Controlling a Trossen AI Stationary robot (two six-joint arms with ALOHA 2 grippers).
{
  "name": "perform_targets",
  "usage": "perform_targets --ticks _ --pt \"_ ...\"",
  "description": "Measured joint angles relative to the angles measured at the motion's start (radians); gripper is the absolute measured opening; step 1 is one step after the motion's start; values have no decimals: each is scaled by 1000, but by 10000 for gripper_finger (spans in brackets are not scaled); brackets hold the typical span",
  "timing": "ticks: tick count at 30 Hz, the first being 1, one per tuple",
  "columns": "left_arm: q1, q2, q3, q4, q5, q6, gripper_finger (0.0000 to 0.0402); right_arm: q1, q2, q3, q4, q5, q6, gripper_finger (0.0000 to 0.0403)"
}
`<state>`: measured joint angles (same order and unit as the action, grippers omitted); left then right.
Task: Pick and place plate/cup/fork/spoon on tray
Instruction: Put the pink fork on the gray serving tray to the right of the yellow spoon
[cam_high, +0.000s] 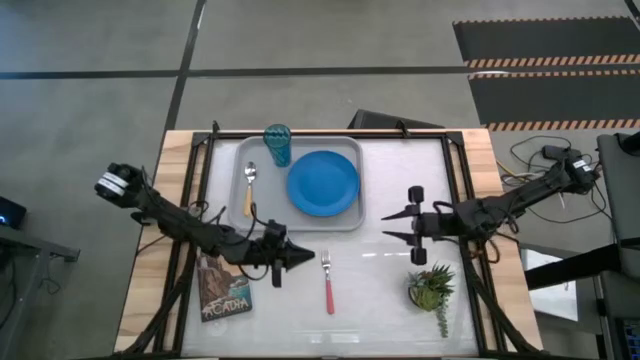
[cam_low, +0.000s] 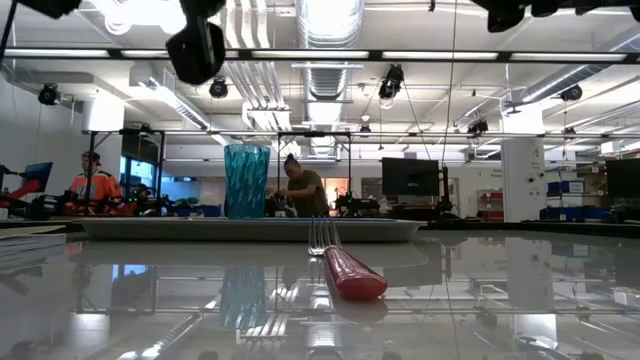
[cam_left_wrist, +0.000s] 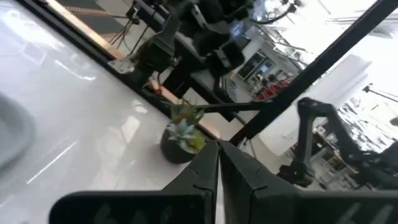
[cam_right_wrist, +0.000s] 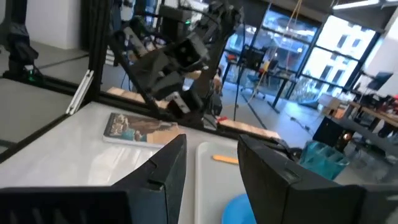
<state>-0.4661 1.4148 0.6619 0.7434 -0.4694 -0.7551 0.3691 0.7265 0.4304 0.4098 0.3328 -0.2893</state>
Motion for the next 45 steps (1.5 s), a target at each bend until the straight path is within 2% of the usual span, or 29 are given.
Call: perform_targets --ticks 2,5,11,18,22,28,32,40,45 --pt "-18 22 37 -13 -26 -12 0 0 -38 -11 0 0 -10 132" --pt "-32 54 106 -121 -74 -91 0 0 -91 -25 -3 0 -26 132" --pt "-38 141 290 -549 -93 -388 0 0 -156 -29 -26 0 -26 132" --pt "-33 277 550 -1023 22 -686 0 0 -188 -30 -60 0 -23 132" --pt "-25 354 671 -1161 51 -784 0 0 -195 -30 -62 0 -19 132" --pt "-22 461 815 -1303 120 -912 0 0 -196 -30 -63 -4 -18 132" --pt "-15 514 871 -1362 125 -941 0 0 -196 -30 -63 -4 -19 132" --pt "17 576 848 -1402 120 -945 0 0 -195 -30 -61 -3 -22 132" --pt "28 581 796 -1293 99 -961 0 0 -195 -30 -61 -3 -18 132"
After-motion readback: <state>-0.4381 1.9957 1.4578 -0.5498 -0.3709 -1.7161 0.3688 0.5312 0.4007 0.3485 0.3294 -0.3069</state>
